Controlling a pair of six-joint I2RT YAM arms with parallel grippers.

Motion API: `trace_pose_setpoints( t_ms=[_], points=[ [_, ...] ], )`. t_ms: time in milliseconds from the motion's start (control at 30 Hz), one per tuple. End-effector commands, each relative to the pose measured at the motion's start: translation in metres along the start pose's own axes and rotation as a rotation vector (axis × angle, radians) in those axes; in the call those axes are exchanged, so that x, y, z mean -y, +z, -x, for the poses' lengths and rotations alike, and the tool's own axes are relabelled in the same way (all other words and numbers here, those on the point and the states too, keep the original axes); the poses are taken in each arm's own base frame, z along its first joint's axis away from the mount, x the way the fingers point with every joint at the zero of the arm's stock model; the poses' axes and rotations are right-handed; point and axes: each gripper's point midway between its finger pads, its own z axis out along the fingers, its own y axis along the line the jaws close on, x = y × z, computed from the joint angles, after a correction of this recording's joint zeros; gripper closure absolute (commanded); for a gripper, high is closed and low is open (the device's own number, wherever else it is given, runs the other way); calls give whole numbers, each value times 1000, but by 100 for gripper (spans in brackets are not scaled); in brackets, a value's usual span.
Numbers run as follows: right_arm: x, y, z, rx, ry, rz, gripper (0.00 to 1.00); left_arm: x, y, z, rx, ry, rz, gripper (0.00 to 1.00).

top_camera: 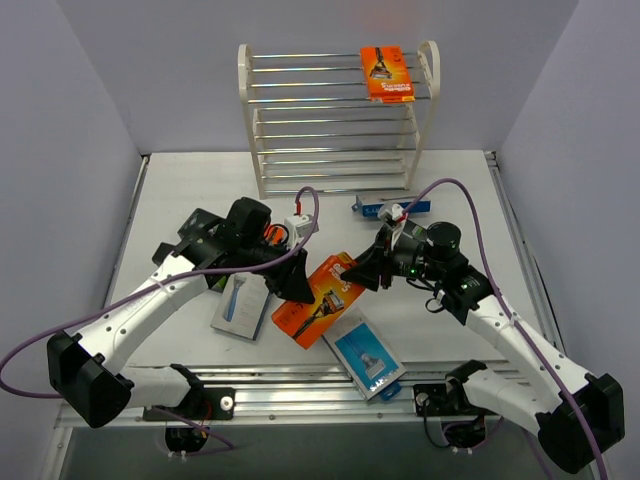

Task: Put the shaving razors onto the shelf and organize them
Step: Pass the shaving razor from the left arm to the right

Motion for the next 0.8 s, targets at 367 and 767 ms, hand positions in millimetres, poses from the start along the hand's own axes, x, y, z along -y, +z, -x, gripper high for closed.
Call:
trace_pose_setpoints(
  t_ms=[367,767],
  points=[
    [-41,8,8,-21,-59,154,92,-10,-18,31,33,90,141,98],
    [-51,15,-4,-66,-52,194,97,-22,-33,55,74,89,206,98]
  ],
)
